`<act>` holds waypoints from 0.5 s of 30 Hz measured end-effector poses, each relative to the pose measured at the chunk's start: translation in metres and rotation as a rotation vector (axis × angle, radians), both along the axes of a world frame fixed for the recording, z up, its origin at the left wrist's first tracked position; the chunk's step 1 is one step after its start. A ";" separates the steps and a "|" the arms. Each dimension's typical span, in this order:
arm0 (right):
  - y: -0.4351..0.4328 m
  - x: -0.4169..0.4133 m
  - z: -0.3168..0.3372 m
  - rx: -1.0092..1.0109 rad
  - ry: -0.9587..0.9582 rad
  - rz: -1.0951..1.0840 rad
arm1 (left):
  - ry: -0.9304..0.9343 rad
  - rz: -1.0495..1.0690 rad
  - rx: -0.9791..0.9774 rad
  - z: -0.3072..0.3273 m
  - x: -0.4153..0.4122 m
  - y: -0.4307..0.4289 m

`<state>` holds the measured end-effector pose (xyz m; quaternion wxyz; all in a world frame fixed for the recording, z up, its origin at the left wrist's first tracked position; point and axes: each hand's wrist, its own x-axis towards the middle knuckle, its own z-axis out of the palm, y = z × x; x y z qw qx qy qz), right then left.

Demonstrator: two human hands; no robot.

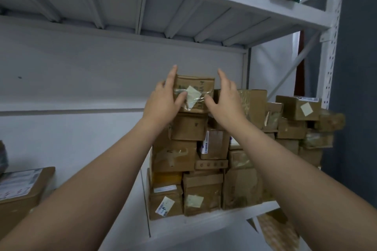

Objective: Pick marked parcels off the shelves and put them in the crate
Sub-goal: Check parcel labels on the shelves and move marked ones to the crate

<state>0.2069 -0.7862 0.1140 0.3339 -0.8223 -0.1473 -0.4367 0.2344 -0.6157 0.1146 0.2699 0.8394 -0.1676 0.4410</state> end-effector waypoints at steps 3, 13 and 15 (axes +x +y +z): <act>-0.003 0.009 0.000 0.037 0.069 0.054 | 0.094 -0.088 -0.077 0.002 0.000 -0.004; 0.014 0.005 -0.015 0.219 -0.189 0.263 | -0.118 -0.353 -0.409 -0.008 -0.025 -0.011; 0.022 0.001 -0.020 0.285 -0.293 0.297 | -0.186 -0.427 -0.523 -0.010 -0.033 -0.009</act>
